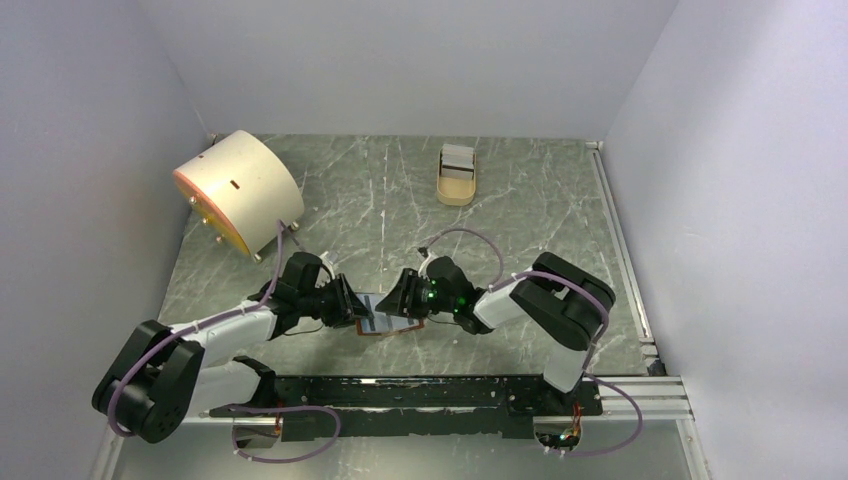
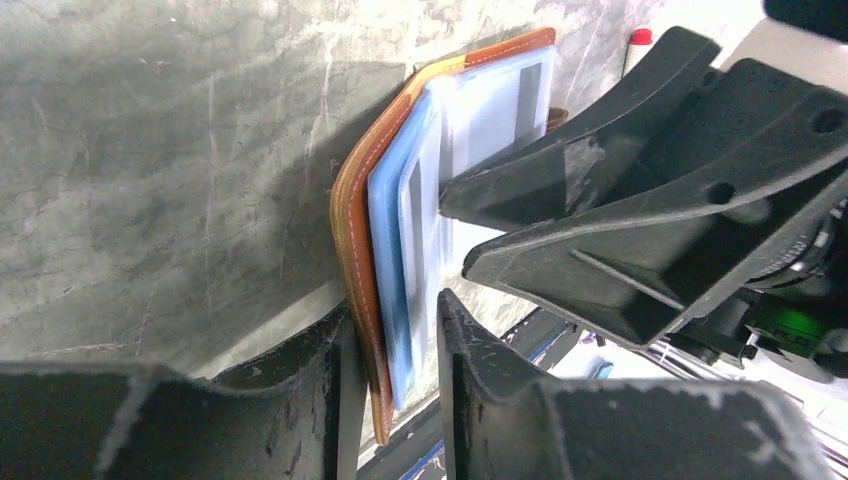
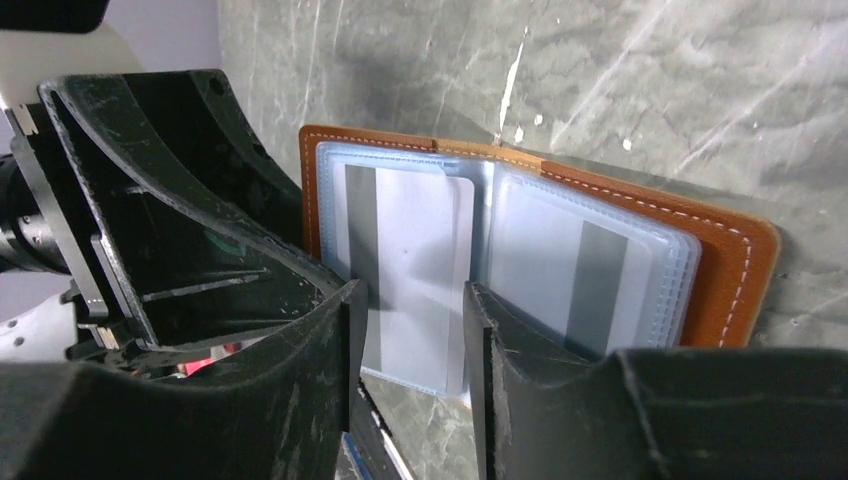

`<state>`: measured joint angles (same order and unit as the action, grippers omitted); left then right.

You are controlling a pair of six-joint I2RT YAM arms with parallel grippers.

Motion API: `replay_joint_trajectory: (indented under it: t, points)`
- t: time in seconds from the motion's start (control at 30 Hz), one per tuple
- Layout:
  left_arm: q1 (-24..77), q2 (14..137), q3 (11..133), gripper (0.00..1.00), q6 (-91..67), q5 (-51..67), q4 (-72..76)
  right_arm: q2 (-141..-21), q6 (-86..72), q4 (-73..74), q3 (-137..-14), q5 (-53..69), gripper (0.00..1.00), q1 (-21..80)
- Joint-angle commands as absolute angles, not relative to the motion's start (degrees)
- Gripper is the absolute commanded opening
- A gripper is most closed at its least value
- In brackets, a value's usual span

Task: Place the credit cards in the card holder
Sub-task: Insert the credit card into the card holder.

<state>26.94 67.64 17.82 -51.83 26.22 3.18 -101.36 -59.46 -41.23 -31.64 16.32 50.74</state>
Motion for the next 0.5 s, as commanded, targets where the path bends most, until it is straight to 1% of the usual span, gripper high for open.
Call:
replay_joint_trajectory:
  t: [0.0, 0.13, 0.2, 0.33, 0.47]
  points:
    - [26.54, 65.92, 18.97, 0.35, -50.65, 27.52, 3.74, -104.01, -64.19, -52.35, -28.81, 19.27, 0.42, 51.09]
    - [26.48, 64.25, 19.45, 0.36, -50.61, 27.62, 2.89, -103.66, -64.51, -54.93, -27.41, 19.42, 0.38, 50.86]
    - [26.54, 63.18, 19.7, 0.36, -50.48, 27.39, 2.04, -102.82, -63.94, -54.51, -27.0, 19.51, 0.37, 50.52]
    - [26.5, 62.6, 20.48, 0.37, -50.01, 26.99, 0.41, -99.57, -60.42, -48.97, -26.99, 18.12, 0.39, 50.16]
    - [26.54, 63.26, 21.32, 0.35, -49.53, 27.03, 0.02, -95.28, -55.27, -39.64, -28.53, 15.23, 0.42, 50.13]
